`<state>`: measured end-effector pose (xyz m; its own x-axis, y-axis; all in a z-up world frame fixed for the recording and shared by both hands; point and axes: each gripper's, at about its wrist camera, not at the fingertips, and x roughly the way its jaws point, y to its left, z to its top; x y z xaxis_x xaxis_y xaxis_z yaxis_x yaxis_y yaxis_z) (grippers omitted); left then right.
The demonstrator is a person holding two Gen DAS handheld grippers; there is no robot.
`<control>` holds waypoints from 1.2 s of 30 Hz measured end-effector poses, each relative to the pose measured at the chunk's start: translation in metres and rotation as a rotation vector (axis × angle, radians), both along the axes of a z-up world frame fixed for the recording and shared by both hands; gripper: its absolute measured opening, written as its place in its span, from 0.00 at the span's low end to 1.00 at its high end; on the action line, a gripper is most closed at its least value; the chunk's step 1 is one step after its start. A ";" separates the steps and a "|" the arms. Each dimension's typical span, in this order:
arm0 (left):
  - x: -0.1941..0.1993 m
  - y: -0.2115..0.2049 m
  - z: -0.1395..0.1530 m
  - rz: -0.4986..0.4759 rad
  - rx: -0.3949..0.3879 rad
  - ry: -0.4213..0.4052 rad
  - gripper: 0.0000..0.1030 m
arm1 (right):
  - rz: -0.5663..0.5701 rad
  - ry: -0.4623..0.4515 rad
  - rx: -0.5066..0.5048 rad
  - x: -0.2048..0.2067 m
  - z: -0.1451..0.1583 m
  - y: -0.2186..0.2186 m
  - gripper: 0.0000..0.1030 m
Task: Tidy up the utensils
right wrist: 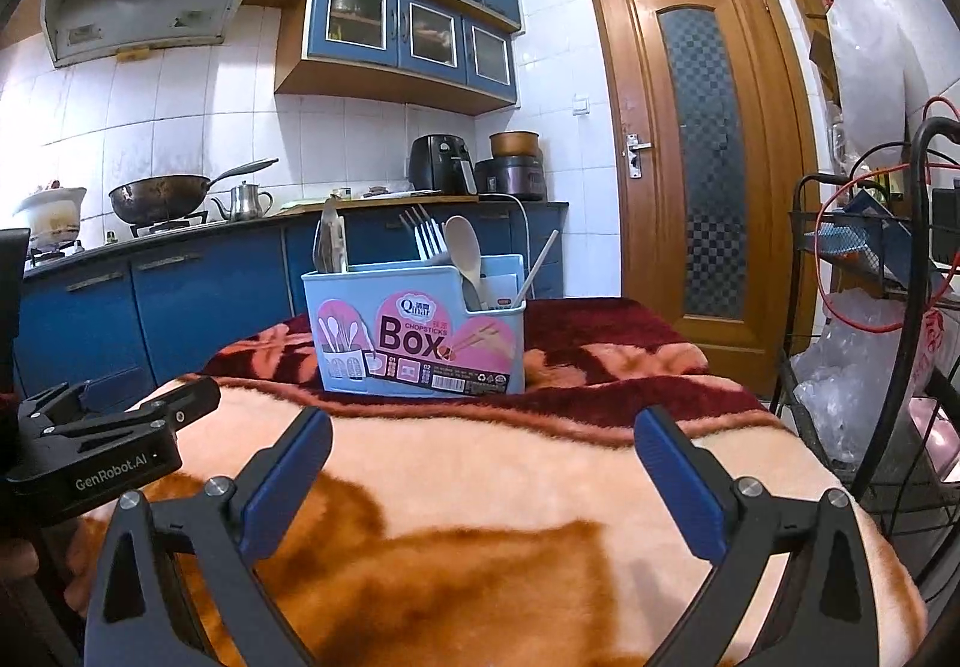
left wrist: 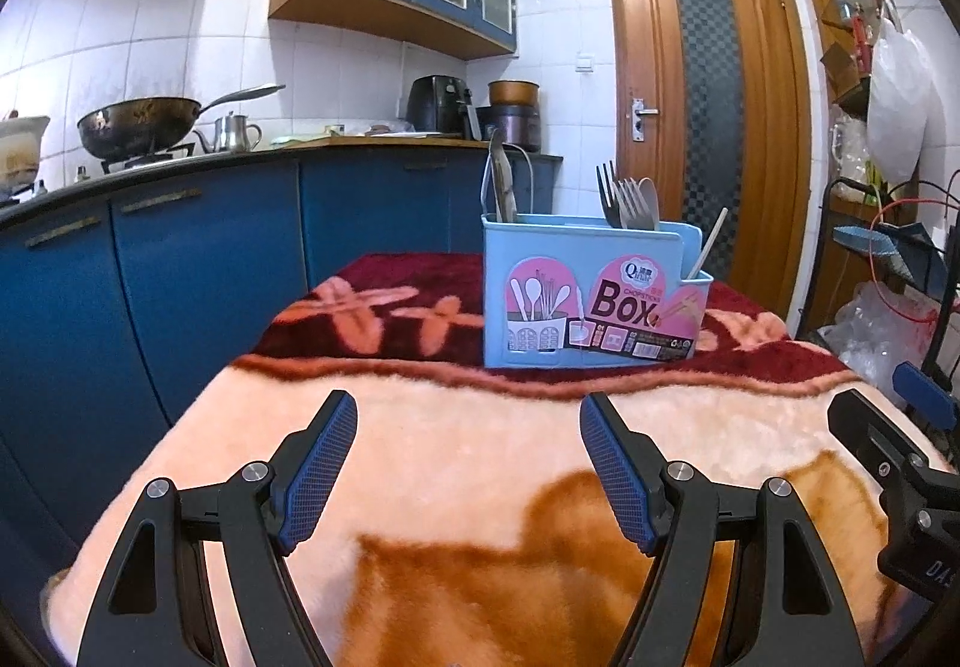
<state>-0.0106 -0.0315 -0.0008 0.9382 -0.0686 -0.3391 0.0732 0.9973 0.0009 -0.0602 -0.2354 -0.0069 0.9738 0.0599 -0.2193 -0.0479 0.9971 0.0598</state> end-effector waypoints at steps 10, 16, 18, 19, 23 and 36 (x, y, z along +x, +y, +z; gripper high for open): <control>0.000 0.000 0.000 0.000 0.007 0.003 0.76 | -0.005 -0.003 -0.008 -0.001 0.000 0.002 1.00; -0.001 -0.001 0.000 0.003 0.009 0.000 0.76 | -0.006 -0.001 -0.008 0.000 0.000 0.003 1.00; 0.000 -0.001 0.000 0.004 0.010 0.001 0.76 | -0.006 0.000 -0.007 0.000 0.000 0.003 1.00; -0.001 -0.001 0.000 0.004 0.011 0.000 0.76 | -0.006 0.000 -0.007 0.000 0.000 0.002 1.00; 0.000 -0.001 0.000 0.004 0.009 0.000 0.76 | -0.005 -0.001 -0.007 0.000 0.000 0.003 1.00; 0.000 -0.001 0.000 0.004 0.010 -0.001 0.76 | -0.005 0.000 -0.008 0.000 0.000 0.003 1.00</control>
<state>-0.0108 -0.0321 -0.0010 0.9389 -0.0615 -0.3386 0.0692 0.9975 0.0107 -0.0605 -0.2327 -0.0065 0.9740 0.0538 -0.2201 -0.0433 0.9977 0.0520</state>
